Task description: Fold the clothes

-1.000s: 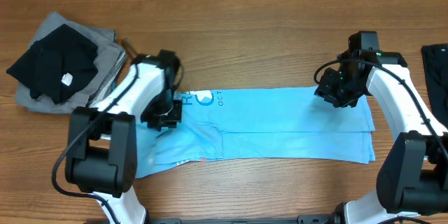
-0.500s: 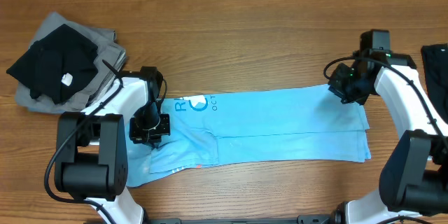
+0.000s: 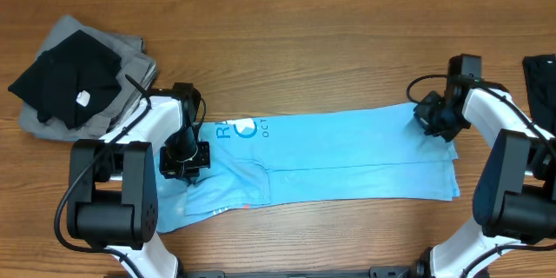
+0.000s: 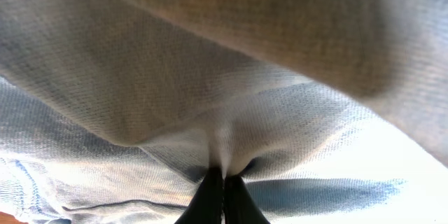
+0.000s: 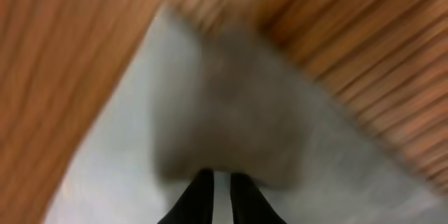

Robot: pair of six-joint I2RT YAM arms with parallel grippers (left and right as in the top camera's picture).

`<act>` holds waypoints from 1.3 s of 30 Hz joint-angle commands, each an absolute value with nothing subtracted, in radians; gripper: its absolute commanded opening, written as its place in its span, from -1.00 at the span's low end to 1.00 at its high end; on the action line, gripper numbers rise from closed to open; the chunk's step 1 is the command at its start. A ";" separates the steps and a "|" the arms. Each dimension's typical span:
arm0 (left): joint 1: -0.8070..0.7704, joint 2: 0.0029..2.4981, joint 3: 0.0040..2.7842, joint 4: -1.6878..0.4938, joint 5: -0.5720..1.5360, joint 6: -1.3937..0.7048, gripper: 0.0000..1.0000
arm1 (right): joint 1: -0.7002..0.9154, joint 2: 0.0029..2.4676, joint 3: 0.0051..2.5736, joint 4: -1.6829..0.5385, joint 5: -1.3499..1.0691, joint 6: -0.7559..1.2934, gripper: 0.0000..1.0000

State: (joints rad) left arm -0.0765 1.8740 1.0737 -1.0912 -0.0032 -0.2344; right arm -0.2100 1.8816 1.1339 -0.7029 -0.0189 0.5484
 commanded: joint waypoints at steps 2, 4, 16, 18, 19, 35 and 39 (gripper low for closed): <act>-0.060 1.892 1.042 -1.081 -0.099 -0.246 -0.92 | -0.327 1.945 1.118 -0.663 0.130 0.619 -0.72; -0.060 1.892 1.042 -1.080 -0.104 -0.237 -0.92 | -0.378 1.944 1.126 -0.649 0.106 0.606 -0.72; -0.060 1.892 1.042 -1.072 -0.112 -0.232 -0.92 | -0.532 1.916 1.331 -0.783 -0.529 0.276 -0.40; -0.060 1.892 1.042 -1.073 -0.110 -0.232 -0.91 | -0.514 1.901 1.335 -0.817 -0.590 0.245 -0.25; -0.060 1.892 1.042 -1.072 -0.110 -0.232 -0.90 | -0.501 1.898 1.335 -0.831 -0.585 0.241 -0.18; -0.060 1.892 1.042 -1.077 -0.104 -0.232 -0.89 | -0.357 2.064 1.329 -0.739 -0.126 0.235 -0.64; -0.060 1.892 1.043 -1.076 -0.104 -0.232 -0.88 | -0.366 2.061 1.336 -0.741 -0.160 0.239 -0.92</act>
